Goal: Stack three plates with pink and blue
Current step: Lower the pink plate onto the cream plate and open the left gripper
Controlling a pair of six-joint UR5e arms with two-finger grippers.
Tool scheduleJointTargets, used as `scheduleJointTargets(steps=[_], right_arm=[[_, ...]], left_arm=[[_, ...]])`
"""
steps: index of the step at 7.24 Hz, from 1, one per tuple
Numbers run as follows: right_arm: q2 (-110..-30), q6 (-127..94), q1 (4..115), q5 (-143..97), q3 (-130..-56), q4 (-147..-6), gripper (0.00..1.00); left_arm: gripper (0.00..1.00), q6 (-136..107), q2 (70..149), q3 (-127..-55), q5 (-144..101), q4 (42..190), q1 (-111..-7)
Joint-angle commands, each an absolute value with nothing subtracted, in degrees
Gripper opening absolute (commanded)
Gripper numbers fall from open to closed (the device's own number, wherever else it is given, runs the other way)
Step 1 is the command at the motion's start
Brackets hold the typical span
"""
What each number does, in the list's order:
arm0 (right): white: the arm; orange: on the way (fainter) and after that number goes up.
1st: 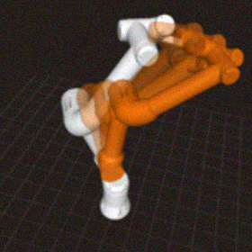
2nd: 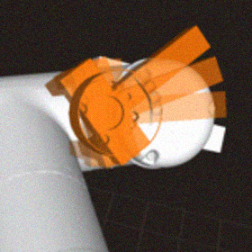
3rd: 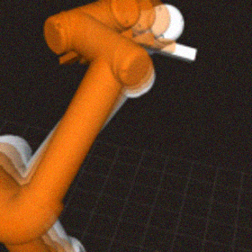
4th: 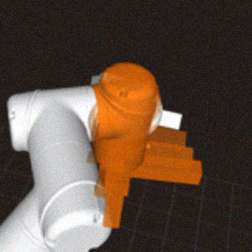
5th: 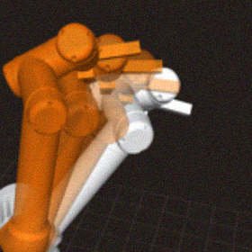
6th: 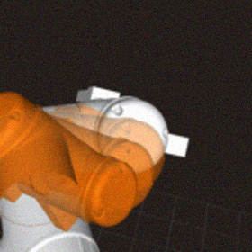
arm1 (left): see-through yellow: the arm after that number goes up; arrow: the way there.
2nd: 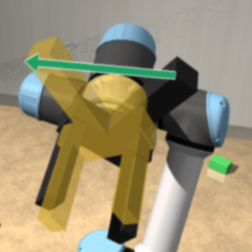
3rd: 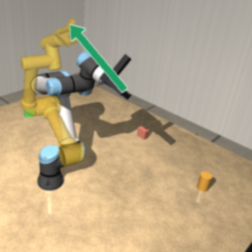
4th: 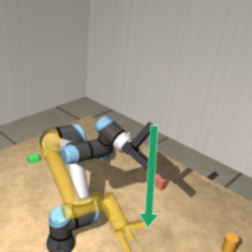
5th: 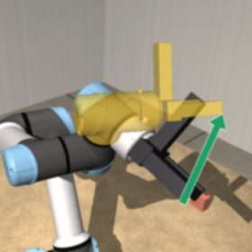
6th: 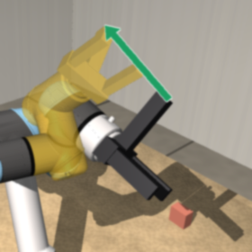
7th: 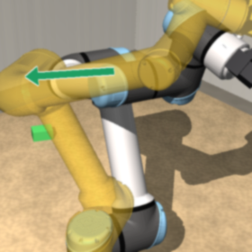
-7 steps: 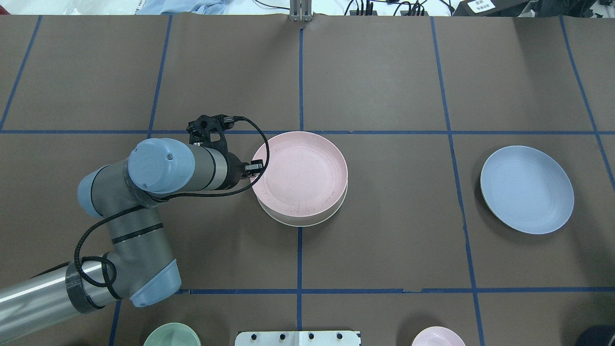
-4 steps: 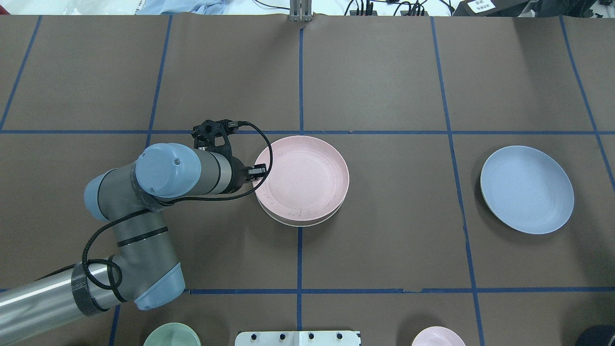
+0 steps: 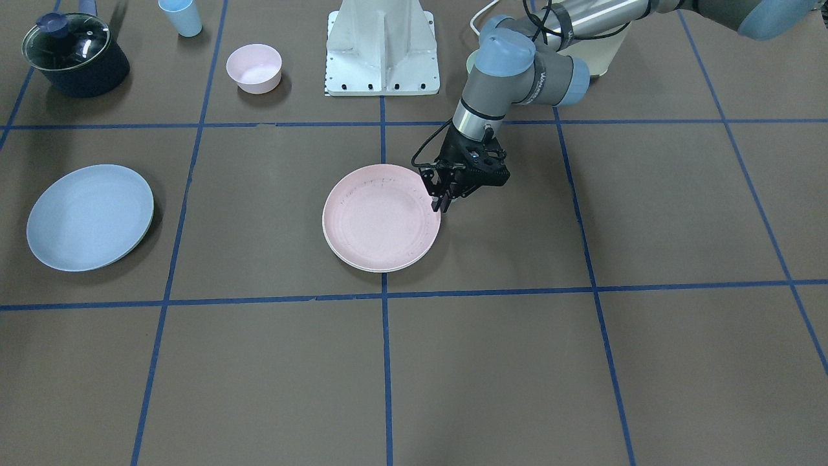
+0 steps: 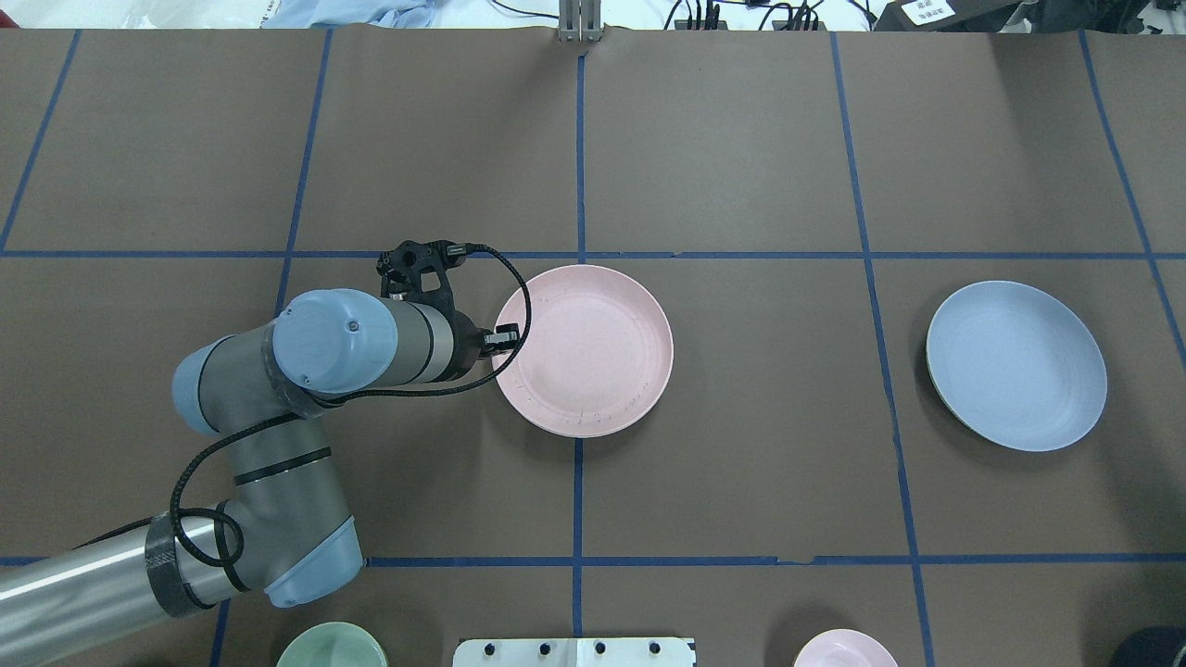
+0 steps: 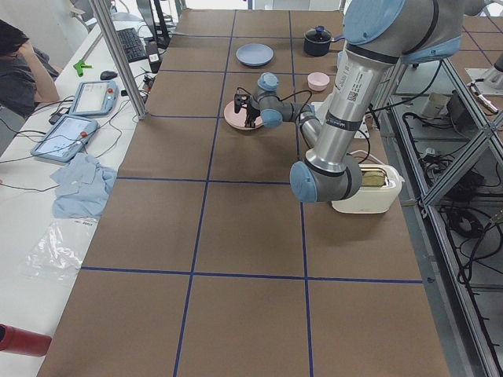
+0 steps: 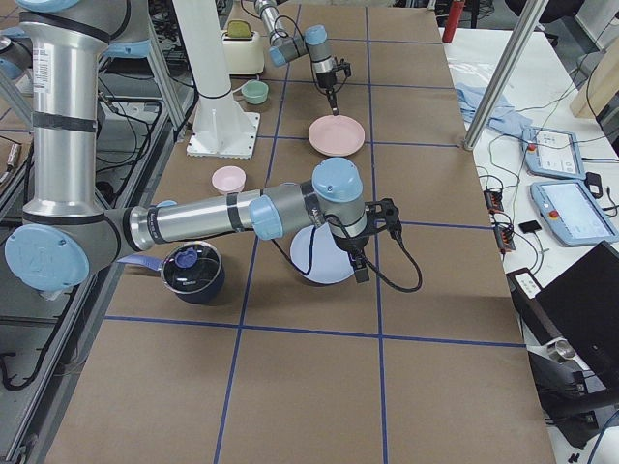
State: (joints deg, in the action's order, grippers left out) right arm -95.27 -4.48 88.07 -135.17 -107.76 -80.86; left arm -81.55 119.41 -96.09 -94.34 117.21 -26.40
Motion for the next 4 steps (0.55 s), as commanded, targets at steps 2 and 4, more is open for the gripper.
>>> scheduleJointTargets(steps=[2, 4], right_arm=[[-95.27, -5.44, 88.07, -135.26, -107.67, -80.86, 1.00], [-97.28, -13.41, 86.06, -136.23, -108.02, -75.81, 1.00]], left_arm=[[1.00, -80.08, 119.10, -99.12, -95.88, 116.11, -26.98], [1.00, -65.38, 116.74, -109.54, -102.37, 104.91, -33.02]])
